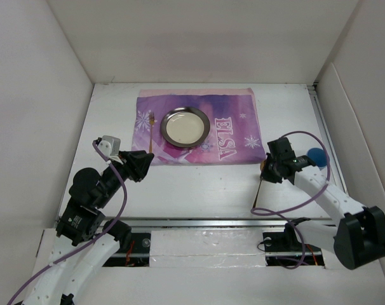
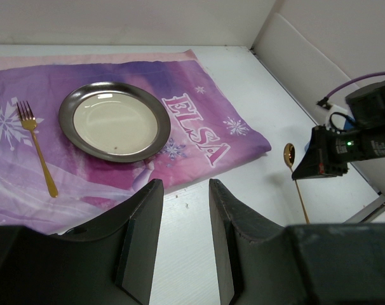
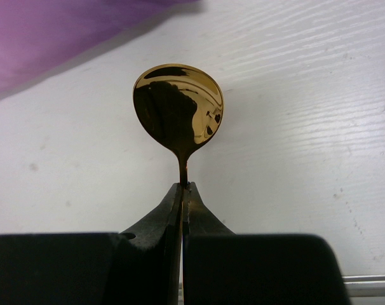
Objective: Set the dinner table for one person
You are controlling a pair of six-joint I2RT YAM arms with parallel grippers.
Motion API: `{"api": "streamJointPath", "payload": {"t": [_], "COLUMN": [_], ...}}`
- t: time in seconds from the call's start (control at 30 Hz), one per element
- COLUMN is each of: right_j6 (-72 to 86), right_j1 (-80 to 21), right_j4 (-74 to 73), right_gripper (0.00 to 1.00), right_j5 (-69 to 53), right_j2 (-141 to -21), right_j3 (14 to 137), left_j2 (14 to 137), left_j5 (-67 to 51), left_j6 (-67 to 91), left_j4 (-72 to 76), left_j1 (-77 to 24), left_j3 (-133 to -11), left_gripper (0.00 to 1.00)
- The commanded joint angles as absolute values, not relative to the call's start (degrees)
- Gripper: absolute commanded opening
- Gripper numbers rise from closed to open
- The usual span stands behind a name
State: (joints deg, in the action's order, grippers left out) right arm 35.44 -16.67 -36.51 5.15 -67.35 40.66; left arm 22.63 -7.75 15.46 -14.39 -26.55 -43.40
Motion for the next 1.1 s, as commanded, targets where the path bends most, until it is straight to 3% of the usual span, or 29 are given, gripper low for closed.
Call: {"api": "streamJointPath", "payload": {"t": [0.0,0.17,0.33,0.37,0.6,1.07], "right_j6": [38.58,34.29,26.65,24.02,21.45,21.27], "right_j1": [-20.55,-25.04,-25.05,-25.05,-22.33,-18.9], "right_j4": [-40.77,-39.12,-32.89,-31.39,-31.29,-33.57], "right_gripper": [0.0,0.0,0.0,0.0,0.0,0.0], "right_j5": [8.69,7.92,1.52,0.45,-5.52,-8.79], "right_j2": [-62.06,-65.98,-86.08,-91.61,-113.16,-131.04], "right_j3": [43.67,53.41,69.06,76.74,97.5,114.51], "left_j2": [23.99,24.87,26.1,26.71,29.35,31.72], "left_j5": [-7.65,-8.17,-7.65,-6.69,-6.07,-6.15], "left_j6": [14.94,14.85,14.85,15.03,15.12,15.12], "left_j4": [-12.21,-11.95,-12.39,-12.31,-12.66,-12.83], "left_j1": [-26.72,-26.72,-26.19,-25.67,-25.66,-24.43], "left_j3": [-43.59,-43.68,-43.59,-43.42,-43.51,-43.77], "left_gripper": [0.32,0.32,0.32,0.32,0.32,0.32]}}
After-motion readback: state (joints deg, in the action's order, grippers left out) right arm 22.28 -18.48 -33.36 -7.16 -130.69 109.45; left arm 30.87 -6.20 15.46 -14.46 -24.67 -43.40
